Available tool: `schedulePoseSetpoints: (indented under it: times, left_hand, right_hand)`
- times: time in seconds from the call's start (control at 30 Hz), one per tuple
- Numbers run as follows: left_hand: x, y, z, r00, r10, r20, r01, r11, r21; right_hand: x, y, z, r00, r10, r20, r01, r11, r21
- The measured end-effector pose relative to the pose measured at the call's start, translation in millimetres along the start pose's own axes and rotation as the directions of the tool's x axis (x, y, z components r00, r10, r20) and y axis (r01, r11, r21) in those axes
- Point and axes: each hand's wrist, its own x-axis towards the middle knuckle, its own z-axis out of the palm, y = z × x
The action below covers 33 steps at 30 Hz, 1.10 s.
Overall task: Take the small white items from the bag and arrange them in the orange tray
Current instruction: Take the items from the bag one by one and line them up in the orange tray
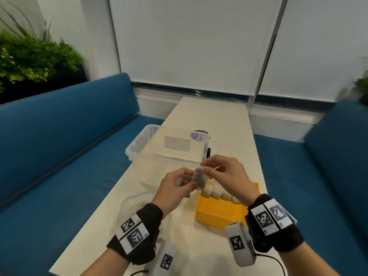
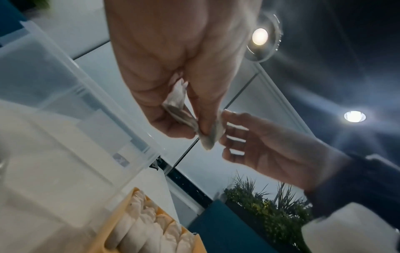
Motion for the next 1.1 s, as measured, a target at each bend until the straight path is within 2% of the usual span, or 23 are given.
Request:
schedulePoseSetpoints:
  times: [0.23,0.43,0.57,0.7,0.83,0.97,1.1]
  left_hand:
    - [7,7,-1,0.997,0.057,-0.06,-0.06,0.997,-0.041]
    - [16,18,-1,0.99,0.093,-0.104,-0.099,0.994,-0.052]
    - [18,19,1,0.996,0.048,-0.071,-0.053,0.996,-0.071]
    - [15,11,2,0.996,-0.053,-0.07,0.045,0.993,-0.11]
    - [9,0,1,0.991,-0.112,-0.074,0.104,0.99,-0.098]
    - [5,-8,-3,0.986,-0.145,-0.083,0.135,0.985,-0.109]
    - [2,-15,-10,0.979,-0.178,-0.102,0.169,0.981,-0.091]
  right_hand:
    - [7,-25,-24,0.989,-0.143,-0.036,0.145,0.989,0.043]
    - [16,-33,-35,0.975,-0.22,-0.018,0.218,0.971,-0.098]
    - [20,-30,-45,0.973,-0.228,0.02,0.226,0.94,-0.256]
    - [33,-5,-55,0.992,-0.124,0.02,0.123,0.933,-0.338]
    - [48,41,-46,0.987,0.089,0.132,-0.012,0.868,-0.496]
    - [54,85,-31,0.939,0.293,0.183,-0.132,0.793,-0.594]
    - [55,110,-13,0.831,0.468,0.303,-0.168,0.729,-0.664]
